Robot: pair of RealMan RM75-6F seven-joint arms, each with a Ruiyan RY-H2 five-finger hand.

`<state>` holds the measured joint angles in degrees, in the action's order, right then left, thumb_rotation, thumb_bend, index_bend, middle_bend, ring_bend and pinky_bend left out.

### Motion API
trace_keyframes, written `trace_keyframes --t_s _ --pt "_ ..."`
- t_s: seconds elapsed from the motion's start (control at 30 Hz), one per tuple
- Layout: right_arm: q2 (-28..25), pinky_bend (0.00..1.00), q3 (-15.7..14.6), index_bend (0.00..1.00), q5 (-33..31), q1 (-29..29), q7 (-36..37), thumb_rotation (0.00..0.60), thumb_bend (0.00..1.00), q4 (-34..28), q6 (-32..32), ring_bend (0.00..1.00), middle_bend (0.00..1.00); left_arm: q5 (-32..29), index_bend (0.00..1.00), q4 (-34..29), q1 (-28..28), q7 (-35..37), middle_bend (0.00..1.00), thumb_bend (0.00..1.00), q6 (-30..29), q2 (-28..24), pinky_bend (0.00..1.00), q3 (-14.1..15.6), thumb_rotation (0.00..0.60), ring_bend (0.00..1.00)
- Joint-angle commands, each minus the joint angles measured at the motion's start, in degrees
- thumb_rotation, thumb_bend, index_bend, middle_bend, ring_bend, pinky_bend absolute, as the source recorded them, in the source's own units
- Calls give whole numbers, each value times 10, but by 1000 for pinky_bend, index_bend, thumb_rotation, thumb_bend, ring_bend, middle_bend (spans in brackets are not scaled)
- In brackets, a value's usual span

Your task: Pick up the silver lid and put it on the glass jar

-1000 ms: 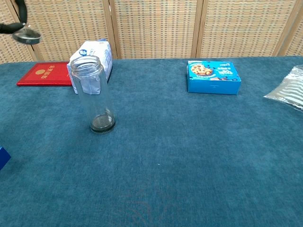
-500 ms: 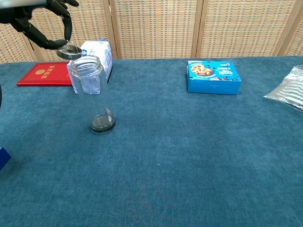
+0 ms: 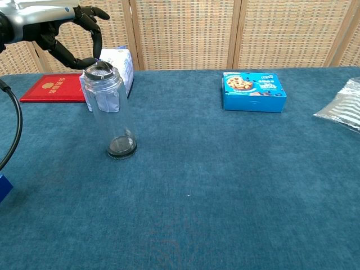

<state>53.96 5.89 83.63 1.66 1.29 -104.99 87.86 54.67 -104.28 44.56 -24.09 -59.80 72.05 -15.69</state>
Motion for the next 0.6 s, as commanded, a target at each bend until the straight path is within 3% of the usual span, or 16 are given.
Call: trace_keyframes --t_s 0.03,0.17,0.23,0.33,0.37,0.6 --pt "0 0 0 17 -1 0 0 600 0 0 0 0 0 -4 605 2 3 -3 0 446 0 3 0 3 600 0" --pt "0 0 0 17 -2 0 2 600 0 2 -2 0 0 -11 605 8 7 -3 0 446 1 8 0 8 600 0" --pt "0 0 1 17 -2 0 2 600 0 2 -1 0 0 -12 531 9 7 -1 0 445 3 8 0 10 600 0" --pt "0 0 1 17 -2 0 2 600 0 2 -1 0 0 -10 85 8 6 6 0 446 5 6 0 12 600 0" --pt "0 0 1 17 -3 0 2 600 0 2 -1 0 0 -7 29 8 5 11 0 445 4 5 0 12 600 0" --pt "0 0 0 17 -1 1 1 600 0 2 -2 0 0 34 0 -6 -13 47 0 407 -20 -15 0 12 600 0"
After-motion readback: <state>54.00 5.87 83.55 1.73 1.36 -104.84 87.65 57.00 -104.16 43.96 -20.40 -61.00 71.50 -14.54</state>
